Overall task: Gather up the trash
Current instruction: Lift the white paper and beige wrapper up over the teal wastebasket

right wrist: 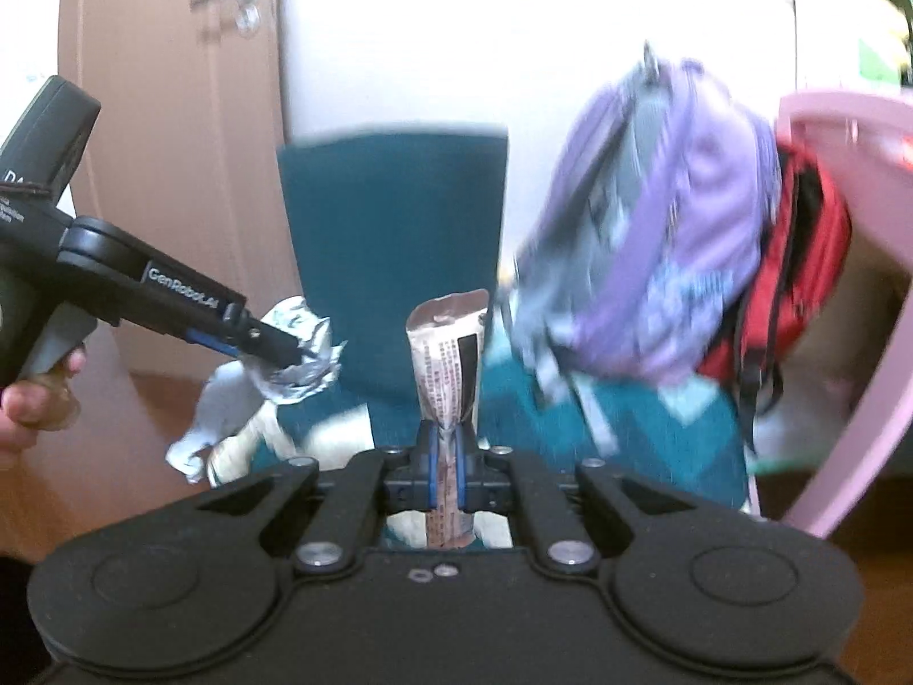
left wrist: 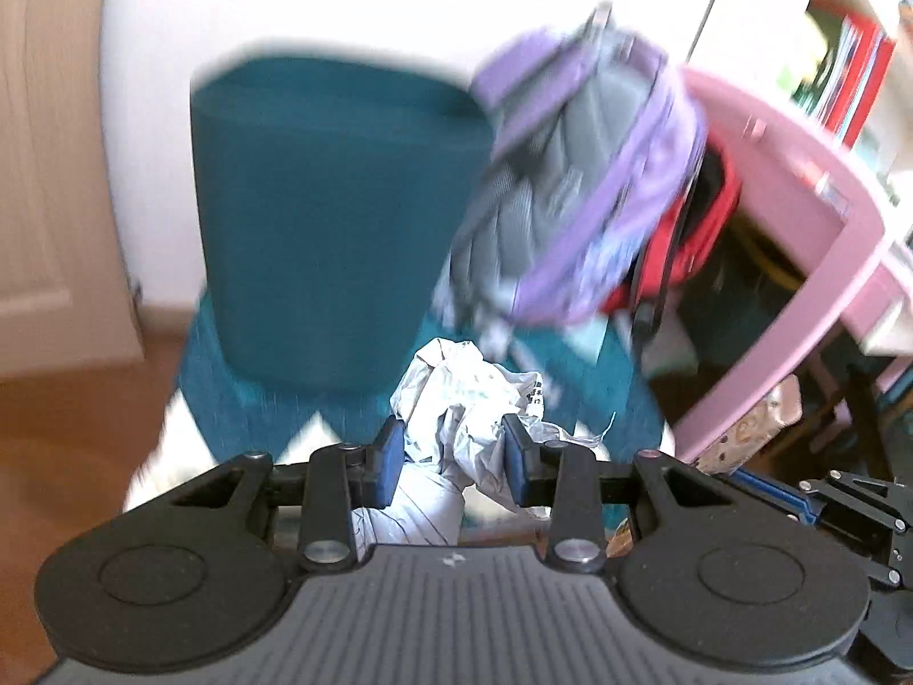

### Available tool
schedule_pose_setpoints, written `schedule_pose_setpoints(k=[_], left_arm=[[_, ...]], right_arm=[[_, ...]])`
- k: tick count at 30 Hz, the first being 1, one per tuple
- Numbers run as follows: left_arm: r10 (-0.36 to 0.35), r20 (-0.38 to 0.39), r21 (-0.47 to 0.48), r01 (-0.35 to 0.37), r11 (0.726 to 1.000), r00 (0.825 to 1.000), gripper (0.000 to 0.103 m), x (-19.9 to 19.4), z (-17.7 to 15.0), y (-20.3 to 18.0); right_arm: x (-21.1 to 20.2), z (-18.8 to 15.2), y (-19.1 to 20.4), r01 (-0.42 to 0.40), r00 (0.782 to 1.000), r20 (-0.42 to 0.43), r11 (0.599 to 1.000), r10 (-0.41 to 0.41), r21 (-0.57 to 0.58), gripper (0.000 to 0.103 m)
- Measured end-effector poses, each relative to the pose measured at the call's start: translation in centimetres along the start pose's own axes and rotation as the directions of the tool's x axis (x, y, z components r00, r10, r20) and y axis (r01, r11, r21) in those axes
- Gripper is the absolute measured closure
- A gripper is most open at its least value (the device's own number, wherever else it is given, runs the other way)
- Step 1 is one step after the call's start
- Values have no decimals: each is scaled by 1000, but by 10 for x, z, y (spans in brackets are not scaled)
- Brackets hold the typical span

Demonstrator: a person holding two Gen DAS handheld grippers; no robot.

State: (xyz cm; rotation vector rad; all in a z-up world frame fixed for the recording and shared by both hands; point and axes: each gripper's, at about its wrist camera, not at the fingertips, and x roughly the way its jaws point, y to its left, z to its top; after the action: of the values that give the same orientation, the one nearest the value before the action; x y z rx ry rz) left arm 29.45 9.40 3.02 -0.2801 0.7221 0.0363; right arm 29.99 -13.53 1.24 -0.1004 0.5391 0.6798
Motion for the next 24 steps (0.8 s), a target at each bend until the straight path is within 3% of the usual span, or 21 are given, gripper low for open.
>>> schedule_pose_setpoints(k=[4,12,16,24], left_arm=[[9,126,23,-12,1000,992,69,-35,49,-13],[29,304,16,-36,999,952,69,-66,148,-19],[35,333,-6,-34,999,942,69,-54,186,-10],[99,255,-41,-91,995,962,68,25,217,29]], right_arm=[[-10,52,5,6,995,101,1000,-4,-16,98],[-5,158,15,18,966,258,999,-8,-33,99],[18,202,12,13,953,302,1000,-12,-2,99],[105,232,6,-11,966,257,1000,3,27,99]])
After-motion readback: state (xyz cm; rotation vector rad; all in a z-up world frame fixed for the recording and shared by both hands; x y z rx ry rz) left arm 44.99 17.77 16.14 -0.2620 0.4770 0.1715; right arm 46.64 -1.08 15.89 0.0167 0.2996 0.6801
